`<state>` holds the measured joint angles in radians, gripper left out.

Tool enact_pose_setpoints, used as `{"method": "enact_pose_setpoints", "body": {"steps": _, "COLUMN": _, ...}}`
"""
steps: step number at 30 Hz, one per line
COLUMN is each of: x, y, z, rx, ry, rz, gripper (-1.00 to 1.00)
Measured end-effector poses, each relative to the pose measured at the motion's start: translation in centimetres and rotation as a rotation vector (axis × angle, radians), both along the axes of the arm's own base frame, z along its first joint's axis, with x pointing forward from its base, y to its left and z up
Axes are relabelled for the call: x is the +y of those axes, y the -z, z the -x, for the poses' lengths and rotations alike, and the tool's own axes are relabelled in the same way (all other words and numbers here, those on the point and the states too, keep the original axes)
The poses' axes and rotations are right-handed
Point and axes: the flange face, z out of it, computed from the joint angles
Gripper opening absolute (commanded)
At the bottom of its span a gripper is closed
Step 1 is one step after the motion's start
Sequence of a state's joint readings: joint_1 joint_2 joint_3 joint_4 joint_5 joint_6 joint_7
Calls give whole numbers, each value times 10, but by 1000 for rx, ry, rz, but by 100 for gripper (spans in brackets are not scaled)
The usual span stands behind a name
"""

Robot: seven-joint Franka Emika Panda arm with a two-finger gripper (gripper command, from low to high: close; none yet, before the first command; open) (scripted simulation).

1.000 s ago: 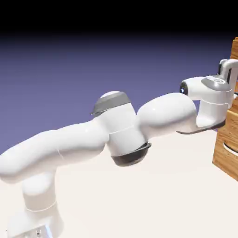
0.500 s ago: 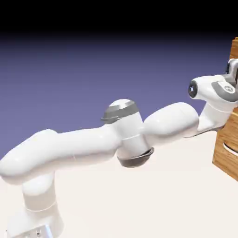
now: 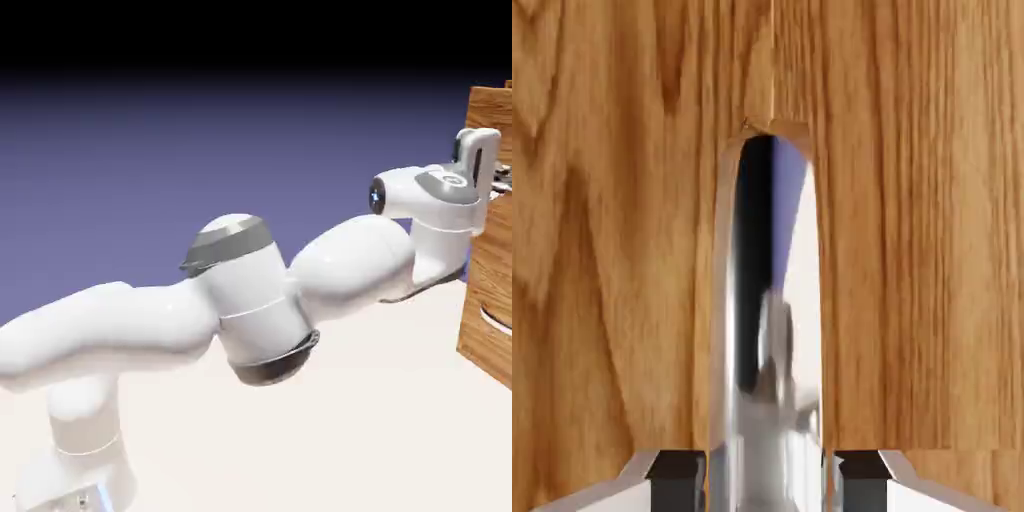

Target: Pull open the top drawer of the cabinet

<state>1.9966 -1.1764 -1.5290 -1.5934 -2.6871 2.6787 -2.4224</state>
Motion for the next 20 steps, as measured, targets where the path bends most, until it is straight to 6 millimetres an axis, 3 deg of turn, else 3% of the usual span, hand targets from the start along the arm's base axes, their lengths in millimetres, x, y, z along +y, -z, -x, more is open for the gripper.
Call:
{"method": "enact_pose_setpoints", "body": {"steps": 8, "x": 0, "y": 0, "z": 68, "rx": 0, "ry": 0, "rz": 0, "gripper": -100}}
{"method": "enact_pose_setpoints", "body": {"steps": 17, "x": 0, "y": 0, "z": 160, "rx": -1, "ry": 0, "rz": 0, "gripper": -100}}
{"method": "enact_pose_setpoints", "body": {"steps": 18, "x": 0, "y": 0, "z": 162, "rx": -1, "ry": 0, "rz": 0, "gripper": 100}}
{"method": "enact_pose_setpoints", "body": {"steps": 20, "x": 0, "y": 0, "z": 162, "rx": 0, "ry": 0, "rz": 0, "gripper": 100}}
